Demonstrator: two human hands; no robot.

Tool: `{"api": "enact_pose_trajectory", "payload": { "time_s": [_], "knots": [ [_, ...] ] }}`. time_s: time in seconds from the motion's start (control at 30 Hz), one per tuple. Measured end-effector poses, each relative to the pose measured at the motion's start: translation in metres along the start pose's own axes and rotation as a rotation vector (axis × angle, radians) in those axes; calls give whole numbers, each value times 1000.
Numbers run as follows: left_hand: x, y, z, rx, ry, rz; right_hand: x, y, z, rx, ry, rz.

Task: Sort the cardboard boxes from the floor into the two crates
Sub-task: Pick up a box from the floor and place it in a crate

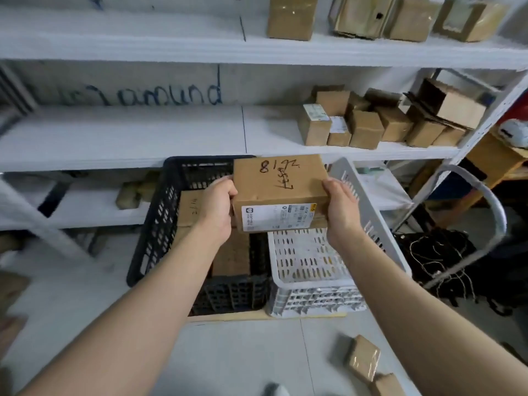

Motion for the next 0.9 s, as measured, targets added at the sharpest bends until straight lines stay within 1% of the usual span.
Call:
{"api": "enact_pose_trajectory", "payload": {
  "time_s": [0.2,0.37,0.47,0.53,0.63,0.73,0.9],
  "knots": [
    [-6,41,41,-177,-19,-35,-6,-79,19,223,15,-64],
    [7,66,84,-324,66,-95,-23,-134,36,352,1,-126],
    [13,79,117,-359,102,-112,-37,-172,53,424,0,-222],
    [17,87,140,-367,128,-110,-50,-198,66,422,-51,-261],
    [25,98,179,-366,204,-73,-72,-238,85,359,-139,-316],
    [33,114,214,-417,333,-9,-94,-279,103,334,-173,-370],
    [60,131,263,-444,548,-12,-135,-333,128,274,-188,-462]
  ]
}}
Point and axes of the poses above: each hand's wrist, its own z-axis towards the middle knuckle, its own y-axis out of the back of the hand, x = y × z, the point moved 2 cm from there along z, towards the middle knuckle, and after that the axes turned 11 degrees about -x, right-handed, at the moved point
